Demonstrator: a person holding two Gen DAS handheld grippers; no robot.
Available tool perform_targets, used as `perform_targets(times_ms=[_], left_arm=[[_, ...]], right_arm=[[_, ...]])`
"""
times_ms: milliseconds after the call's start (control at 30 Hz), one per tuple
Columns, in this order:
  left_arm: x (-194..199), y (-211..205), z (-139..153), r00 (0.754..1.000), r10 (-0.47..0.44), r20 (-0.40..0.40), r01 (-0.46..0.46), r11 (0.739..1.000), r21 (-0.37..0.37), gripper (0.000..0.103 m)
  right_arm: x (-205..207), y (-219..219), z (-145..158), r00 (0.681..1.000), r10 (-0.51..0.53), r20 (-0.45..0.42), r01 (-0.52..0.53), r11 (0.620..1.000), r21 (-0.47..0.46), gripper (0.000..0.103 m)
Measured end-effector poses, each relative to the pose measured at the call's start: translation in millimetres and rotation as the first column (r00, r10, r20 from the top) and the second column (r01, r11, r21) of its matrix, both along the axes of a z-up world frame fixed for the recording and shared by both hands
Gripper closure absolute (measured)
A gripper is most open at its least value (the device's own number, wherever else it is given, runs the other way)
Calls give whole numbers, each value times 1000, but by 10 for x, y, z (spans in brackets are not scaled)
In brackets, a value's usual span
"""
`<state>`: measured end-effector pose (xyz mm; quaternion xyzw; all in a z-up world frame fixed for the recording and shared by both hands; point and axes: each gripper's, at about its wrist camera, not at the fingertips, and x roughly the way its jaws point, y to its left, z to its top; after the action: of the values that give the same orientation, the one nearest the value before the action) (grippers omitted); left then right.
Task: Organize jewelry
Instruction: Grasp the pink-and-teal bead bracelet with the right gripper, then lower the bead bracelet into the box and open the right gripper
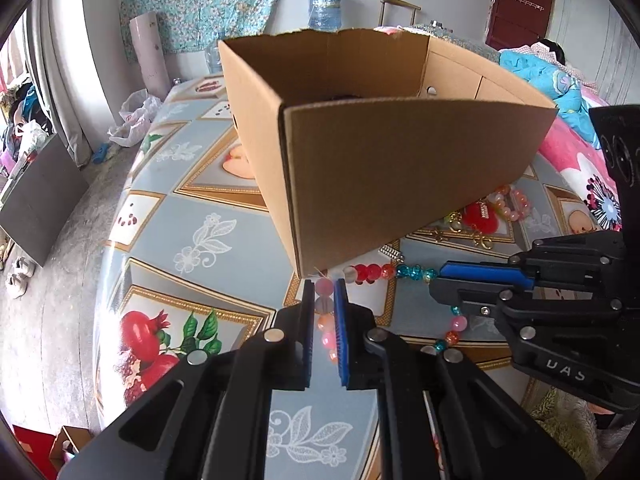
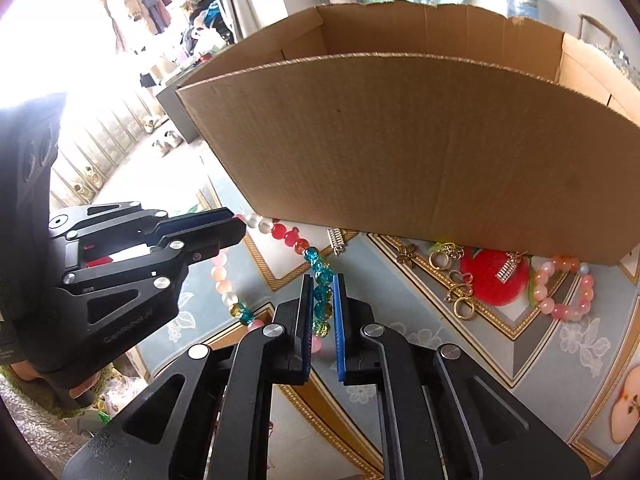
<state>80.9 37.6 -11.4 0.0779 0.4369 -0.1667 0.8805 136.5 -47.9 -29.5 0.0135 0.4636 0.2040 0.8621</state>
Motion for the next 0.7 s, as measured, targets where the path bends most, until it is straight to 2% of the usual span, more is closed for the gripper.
perform_targets(times_ms=[467,567,700], left_arm=[[-366,-138,565,990,-5,138,8,1000,-26,94],[-440,-191,768,983,-17,183,24,999,-38,94],[-535,-281,1129,960,-46,275,65,996,-60,94]], right_arm=[[-358,-171,325,989,-4,145,-2,999,38,96],[-486,-245,457,979,-10,205,1,999,44,96],[-583,-399,730,958,-18,288,-2,998,70,96]])
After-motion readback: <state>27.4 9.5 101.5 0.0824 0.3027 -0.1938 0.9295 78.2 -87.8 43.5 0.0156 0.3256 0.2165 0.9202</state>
